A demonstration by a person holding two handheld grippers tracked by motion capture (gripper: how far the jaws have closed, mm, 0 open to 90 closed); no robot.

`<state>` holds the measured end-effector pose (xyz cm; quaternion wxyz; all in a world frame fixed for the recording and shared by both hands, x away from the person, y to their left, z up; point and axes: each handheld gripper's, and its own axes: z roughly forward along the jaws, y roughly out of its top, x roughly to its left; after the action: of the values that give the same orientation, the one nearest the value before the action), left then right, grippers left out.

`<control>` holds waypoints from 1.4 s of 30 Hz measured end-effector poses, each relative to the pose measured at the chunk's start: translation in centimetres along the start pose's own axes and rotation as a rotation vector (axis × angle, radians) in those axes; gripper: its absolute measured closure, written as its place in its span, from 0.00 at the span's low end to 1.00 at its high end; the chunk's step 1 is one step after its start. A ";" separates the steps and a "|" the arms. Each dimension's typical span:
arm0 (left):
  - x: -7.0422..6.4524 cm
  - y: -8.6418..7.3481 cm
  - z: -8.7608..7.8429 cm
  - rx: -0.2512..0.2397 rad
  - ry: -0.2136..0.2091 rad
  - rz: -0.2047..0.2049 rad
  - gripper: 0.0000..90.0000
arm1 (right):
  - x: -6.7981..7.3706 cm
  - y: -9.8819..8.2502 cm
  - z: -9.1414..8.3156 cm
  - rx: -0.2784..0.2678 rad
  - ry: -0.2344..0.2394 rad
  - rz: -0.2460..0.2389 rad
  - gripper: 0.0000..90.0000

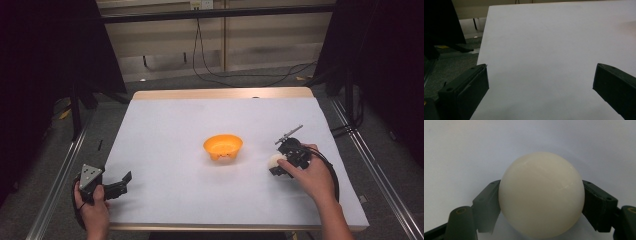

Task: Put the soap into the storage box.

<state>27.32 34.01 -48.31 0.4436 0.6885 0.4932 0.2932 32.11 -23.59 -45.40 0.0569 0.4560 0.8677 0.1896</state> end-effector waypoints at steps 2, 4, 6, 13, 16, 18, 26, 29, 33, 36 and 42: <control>0.0 0.0 0.0 0.000 0.000 0.002 0.00 | 0.0 0.0 0.0 -0.002 0.009 0.003 0.27; 0.0 0.0 0.0 0.000 -0.001 0.003 0.00 | 0.0 0.0 0.0 -0.005 0.016 0.010 0.27; 0.0 0.0 0.0 -0.001 0.000 0.001 0.00 | 0.0 -0.1 0.0 -0.016 0.032 0.008 0.27; 0.0 0.0 0.0 -0.003 -0.001 0.001 0.00 | 0.3 0.3 -0.5 -0.029 0.020 -0.008 0.27; 0.0 0.0 0.0 -0.004 -0.002 0.001 0.00 | 0.4 0.5 -0.7 -0.027 0.015 -0.010 0.27; 0.0 0.0 0.0 -0.003 -0.002 0.002 0.00 | 0.5 0.7 -1.0 -0.034 0.012 -0.018 0.27; 0.0 0.0 0.0 -0.005 -0.001 0.000 0.00 | 0.7 1.4 -1.6 -0.038 0.012 -0.030 0.27; 0.0 0.0 0.0 -0.004 -0.001 -0.002 0.00 | 0.7 1.7 -1.6 -0.043 0.017 -0.039 0.27; 0.0 0.0 -0.1 -0.004 0.001 0.002 0.00 | 1.0 2.0 -1.7 -0.044 0.022 -0.045 0.27; 0.0 0.0 0.0 -0.003 0.001 0.004 0.00 | 1.1 2.3 -1.8 -0.044 0.028 -0.047 0.27; 0.0 0.0 0.0 -0.003 0.000 0.003 0.00 | 1.3 2.9 -2.0 -0.045 0.031 -0.058 0.27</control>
<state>27.29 33.99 -48.31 0.4440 0.6885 0.4918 0.2948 33.04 -21.62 -42.35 0.0591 0.4262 0.8769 0.2144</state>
